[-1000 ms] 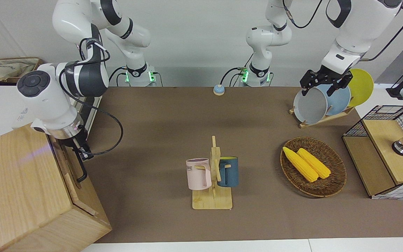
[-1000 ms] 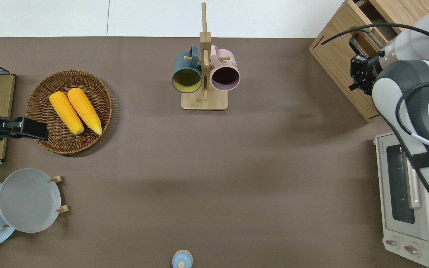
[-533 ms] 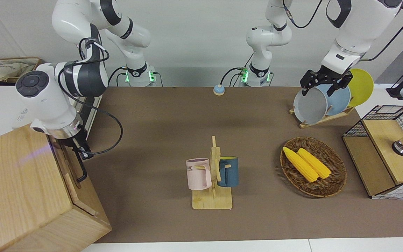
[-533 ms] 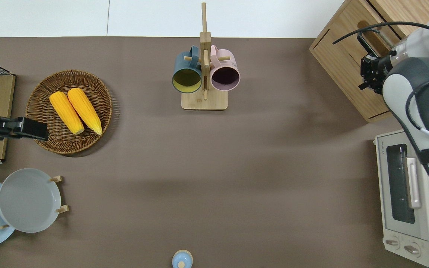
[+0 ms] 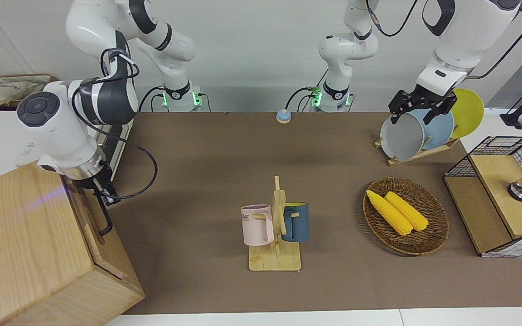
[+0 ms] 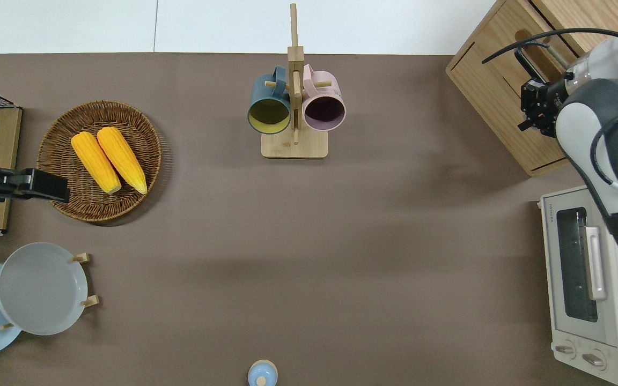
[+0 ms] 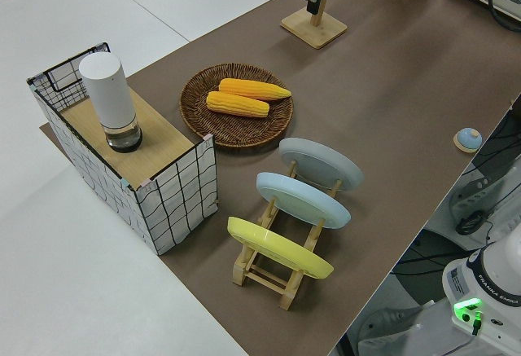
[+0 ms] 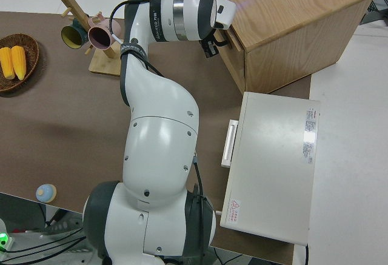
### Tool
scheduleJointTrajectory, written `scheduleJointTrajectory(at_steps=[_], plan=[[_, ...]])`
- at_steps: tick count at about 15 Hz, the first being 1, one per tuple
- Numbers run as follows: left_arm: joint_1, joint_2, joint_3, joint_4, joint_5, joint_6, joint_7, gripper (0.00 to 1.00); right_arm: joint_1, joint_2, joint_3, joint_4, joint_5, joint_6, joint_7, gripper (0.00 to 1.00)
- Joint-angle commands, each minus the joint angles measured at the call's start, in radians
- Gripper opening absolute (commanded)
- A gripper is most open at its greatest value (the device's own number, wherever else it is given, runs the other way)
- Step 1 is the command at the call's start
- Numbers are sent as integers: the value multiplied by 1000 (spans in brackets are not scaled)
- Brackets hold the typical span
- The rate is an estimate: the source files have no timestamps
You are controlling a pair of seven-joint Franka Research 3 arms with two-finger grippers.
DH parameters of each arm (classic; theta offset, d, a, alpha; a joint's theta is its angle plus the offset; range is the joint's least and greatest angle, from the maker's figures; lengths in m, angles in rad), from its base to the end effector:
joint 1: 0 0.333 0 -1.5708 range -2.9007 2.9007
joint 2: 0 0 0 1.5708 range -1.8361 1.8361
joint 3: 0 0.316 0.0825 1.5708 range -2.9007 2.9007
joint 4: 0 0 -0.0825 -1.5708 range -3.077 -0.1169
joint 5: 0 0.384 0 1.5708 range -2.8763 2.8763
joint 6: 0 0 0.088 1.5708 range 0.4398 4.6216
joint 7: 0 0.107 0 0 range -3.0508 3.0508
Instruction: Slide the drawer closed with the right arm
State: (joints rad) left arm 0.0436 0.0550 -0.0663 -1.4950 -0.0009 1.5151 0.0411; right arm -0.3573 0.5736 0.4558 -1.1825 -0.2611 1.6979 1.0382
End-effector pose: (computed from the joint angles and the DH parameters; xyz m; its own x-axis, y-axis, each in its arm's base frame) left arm 0.5660 -0.0118 0.6245 0.9974 -0.0638 -0.0346 -0.0637 -0.9980 0.0060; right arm 0.7106 -0.0375 0.4790 0.5657 -0.8245 0.0119 -0.8246 -0.5655 0.0143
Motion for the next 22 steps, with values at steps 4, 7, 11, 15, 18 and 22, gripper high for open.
scheduleJointTrajectory(at_steps=[4,7,11,15,18,22], plan=[[-7,-4,0,9,18,-18,-10,993,63,9,7,47,-30,-1,-24,0],[-7,-4,0,10,18,-18,-10,993,128,-26,-3,32,-30,-1,-33,0],[-7,-4,0,10,18,-18,-10,993,217,-119,-54,-54,-12,0,-78,0],[-7,-4,0,10,18,-18,-10,993,323,-230,-175,-140,83,-1,-222,0],[-7,-4,0,9,18,-18,-10,993,379,-313,-258,-202,146,-3,-347,0],[-7,-4,0,9,18,-18,-10,993,373,-428,-301,-307,212,-3,-555,0]])
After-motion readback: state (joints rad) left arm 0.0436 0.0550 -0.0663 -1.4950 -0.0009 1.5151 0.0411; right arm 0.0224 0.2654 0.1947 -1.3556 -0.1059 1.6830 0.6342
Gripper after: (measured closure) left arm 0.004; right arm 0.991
